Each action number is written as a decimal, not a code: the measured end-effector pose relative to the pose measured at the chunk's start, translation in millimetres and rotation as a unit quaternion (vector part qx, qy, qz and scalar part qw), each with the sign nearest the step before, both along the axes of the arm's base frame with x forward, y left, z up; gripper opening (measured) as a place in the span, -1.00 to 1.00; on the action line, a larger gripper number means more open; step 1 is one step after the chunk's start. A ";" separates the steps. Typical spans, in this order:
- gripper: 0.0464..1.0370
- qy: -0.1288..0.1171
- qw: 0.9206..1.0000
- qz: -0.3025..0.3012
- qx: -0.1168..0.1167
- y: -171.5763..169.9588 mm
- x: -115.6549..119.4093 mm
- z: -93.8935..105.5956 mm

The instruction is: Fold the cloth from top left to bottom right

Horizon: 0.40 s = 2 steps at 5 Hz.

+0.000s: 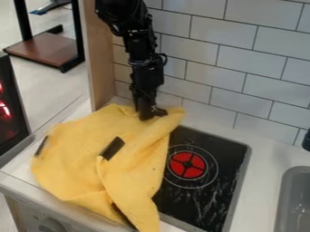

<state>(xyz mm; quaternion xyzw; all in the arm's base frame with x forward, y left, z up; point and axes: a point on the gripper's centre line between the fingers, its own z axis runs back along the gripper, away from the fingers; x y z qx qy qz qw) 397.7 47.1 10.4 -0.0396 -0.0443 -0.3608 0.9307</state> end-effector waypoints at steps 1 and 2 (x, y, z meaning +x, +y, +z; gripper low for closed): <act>-0.98 0.000 1.000 0.000 0.002 0.6 -0.1 -0.4; -0.99 -0.003 1.000 0.001 0.003 0.9 1.0 0.0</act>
